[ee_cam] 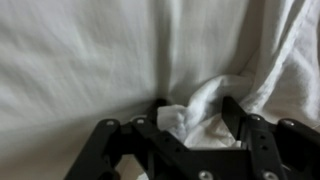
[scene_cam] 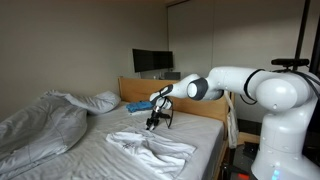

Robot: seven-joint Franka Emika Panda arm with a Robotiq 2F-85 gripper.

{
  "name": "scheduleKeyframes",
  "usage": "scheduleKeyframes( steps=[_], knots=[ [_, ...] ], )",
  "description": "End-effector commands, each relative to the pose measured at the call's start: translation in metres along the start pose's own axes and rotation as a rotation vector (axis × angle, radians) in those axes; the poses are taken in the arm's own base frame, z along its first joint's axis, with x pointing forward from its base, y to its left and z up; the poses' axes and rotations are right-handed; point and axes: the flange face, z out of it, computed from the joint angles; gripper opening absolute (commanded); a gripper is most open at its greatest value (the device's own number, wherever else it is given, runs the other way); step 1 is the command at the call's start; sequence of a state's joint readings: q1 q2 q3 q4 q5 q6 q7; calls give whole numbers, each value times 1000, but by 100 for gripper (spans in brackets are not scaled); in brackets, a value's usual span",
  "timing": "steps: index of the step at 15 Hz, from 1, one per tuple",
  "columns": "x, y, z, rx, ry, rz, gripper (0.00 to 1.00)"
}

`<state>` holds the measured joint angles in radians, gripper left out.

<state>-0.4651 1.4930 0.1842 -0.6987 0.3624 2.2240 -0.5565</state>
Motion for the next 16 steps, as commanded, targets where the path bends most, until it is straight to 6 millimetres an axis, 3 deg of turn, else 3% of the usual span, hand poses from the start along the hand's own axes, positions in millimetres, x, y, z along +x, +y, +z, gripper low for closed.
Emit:
scheduleKeyframes(
  steps=[1,4,8,16],
  knots=[
    [-3,0,8,-13,12,-28,32],
    [-3,-2,10,-24,7,-34,13],
    [-2,-8,13,-31,-14,-46,5],
    [11,-29,4,-128,-94,-149,11]
  ],
)
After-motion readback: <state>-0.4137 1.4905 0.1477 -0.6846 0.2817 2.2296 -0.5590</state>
